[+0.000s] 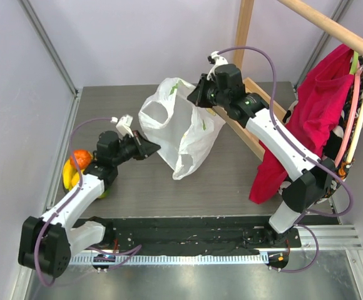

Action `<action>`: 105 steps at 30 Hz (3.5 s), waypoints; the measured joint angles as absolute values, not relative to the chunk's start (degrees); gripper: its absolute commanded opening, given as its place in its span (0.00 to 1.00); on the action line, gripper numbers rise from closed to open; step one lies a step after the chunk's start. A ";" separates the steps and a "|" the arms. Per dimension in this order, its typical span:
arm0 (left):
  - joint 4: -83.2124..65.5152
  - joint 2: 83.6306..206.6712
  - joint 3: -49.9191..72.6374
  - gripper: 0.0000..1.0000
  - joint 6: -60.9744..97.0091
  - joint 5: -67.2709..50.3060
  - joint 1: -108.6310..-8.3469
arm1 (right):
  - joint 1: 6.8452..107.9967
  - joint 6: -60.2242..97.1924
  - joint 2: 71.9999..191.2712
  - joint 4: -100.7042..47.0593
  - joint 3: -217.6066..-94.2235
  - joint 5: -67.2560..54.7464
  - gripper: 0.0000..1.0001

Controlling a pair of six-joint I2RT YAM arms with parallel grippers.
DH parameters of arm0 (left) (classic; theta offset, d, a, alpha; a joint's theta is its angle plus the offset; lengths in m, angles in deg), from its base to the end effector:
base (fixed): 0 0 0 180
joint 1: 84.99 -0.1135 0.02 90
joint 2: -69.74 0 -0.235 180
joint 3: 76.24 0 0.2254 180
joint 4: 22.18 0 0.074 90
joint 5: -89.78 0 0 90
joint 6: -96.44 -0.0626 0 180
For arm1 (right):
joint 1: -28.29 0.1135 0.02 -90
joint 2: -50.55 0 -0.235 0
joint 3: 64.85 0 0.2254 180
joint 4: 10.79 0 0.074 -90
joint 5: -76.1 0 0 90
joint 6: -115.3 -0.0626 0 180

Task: Place the fruits into the plastic bag

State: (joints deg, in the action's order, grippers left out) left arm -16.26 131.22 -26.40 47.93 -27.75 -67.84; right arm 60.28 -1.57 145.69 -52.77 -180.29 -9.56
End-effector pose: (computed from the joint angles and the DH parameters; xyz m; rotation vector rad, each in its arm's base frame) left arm 0.2323 -0.1020 0.2354 -0.0700 2.0067 -1.1310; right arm 0.3191 0.2049 0.3754 -0.1423 2.0190 0.7414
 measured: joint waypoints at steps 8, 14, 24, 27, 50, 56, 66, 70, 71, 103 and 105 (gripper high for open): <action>-2.30 125.29 -8.80 0.00 40.72 -24.41 -68.61 | 59.98 2.82 143.28 -58.72 -178.60 -19.68 0.01; 6.31 127.31 2.13 0.00 40.50 -34.85 -74.14 | 59.78 4.94 143.28 -65.76 -178.69 -23.28 0.01; 7.80 139.02 1.82 0.00 43.74 -49.37 -82.16 | 59.25 4.26 143.35 -70.50 -178.69 -21.60 0.01; 11.78 142.19 1.62 0.00 41.64 -48.43 -82.51 | 58.64 4.11 143.85 -70.56 -178.06 -21.51 0.01; 28.04 131.17 3.22 1.00 25.81 -21.89 -91.62 | 53.18 -4.24 144.00 -56.18 -166.28 -8.90 0.01; 30.29 129.32 2.32 1.00 24.90 -12.38 -94.90 | 51.41 -5.09 143.59 -52.58 -162.45 -5.43 0.01; 30.84 126.61 -3.93 1.00 23.89 3.53 -104.39 | 50.25 -5.01 140.24 -49.12 -159.68 0.61 0.01; 30.84 126.71 -6.22 1.00 23.61 5.89 -106.48 | 49.35 -4.90 139.81 -48.34 -158.80 2.55 0.01; 30.82 127.15 -6.42 1.00 23.48 6.30 -106.51 | 49.05 -4.87 139.81 -48.20 -158.56 2.99 0.01; 29.70 144.53 -3.40 0.88 20.44 5.73 -106.55 | 47.56 -5.81 139.11 -43.70 -156.00 10.14 0.01; 29.70 144.90 -3.38 0.73 20.33 5.73 -106.55 | 47.56 -5.95 139.11 -43.59 -156.00 10.38 0.01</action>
State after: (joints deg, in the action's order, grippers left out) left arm 29.70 144.90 -3.38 20.33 5.73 -106.55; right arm 47.56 -5.95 139.11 -43.59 -156.00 10.38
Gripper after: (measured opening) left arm 0.893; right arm 0.028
